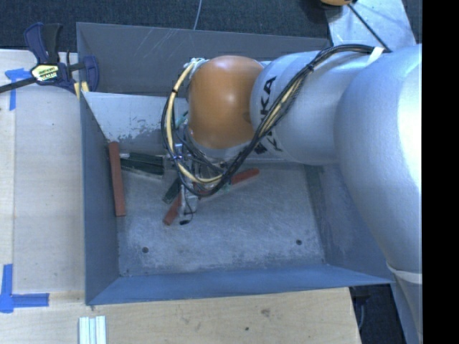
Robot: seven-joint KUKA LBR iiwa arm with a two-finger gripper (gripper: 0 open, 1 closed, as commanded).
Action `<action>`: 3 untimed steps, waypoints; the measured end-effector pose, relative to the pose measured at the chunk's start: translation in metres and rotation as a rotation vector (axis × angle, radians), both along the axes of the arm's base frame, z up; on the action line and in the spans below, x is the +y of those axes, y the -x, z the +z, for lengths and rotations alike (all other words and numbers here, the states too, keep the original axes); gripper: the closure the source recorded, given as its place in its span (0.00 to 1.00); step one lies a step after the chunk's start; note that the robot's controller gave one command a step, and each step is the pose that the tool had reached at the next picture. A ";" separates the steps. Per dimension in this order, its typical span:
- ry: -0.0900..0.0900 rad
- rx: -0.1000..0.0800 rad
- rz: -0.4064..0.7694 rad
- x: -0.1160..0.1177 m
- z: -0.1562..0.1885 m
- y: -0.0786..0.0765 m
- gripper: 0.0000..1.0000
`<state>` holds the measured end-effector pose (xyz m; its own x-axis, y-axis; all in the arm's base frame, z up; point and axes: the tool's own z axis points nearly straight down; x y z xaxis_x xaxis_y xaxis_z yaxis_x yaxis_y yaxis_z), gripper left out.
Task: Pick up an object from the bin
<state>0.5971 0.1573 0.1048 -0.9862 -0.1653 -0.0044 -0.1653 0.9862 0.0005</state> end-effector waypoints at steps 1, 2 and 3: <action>-0.002 -0.001 0.054 -0.001 -0.033 -0.001 1.00; -0.002 -0.001 0.054 -0.001 -0.033 -0.001 1.00; 0.001 0.000 0.067 -0.017 0.114 0.004 1.00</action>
Offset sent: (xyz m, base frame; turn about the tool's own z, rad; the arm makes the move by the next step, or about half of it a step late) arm 0.0000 0.0000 0.0000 0.0000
